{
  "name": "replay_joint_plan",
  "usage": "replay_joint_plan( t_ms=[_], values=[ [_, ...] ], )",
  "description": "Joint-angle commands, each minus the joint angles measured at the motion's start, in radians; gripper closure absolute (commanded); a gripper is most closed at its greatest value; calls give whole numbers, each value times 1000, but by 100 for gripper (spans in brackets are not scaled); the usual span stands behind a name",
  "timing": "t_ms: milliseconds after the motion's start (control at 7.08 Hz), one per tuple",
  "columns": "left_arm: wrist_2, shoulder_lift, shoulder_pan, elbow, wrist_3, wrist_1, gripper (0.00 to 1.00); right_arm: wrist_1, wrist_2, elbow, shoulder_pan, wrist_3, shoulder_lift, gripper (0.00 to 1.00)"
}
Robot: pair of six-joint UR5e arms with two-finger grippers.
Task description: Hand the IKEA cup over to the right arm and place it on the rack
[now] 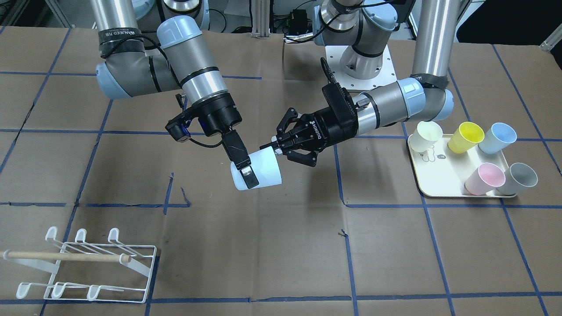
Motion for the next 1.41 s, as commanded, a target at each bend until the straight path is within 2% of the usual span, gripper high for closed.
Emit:
replay_joint_plan(
  t_ms=[0,141,283,424,565,707,1131,1272],
  values=[
    [0,1,0,0,-3,0,97,0,3,0,1,-2,-1,32],
    [0,1,0,0,-5,0,96,0,5,-2,1,-2,-2,43],
    [2,6,0,2,-32,0,94,0,5,-2,1,-2,-4,48],
    [0,6,0,3,-35,0,85,0,6,-3,1,-4,-7,50],
    [8,10,0,3,-47,0,71,0,8,-2,2,-4,-7,50],
    [26,7,2,3,-76,5,49,0,12,-2,2,-4,-8,52],
    [28,6,3,9,-97,29,29,0,20,-3,2,-4,-10,54],
    [28,21,14,12,-167,37,21,0,21,-5,1,-5,-9,55]
  ],
)
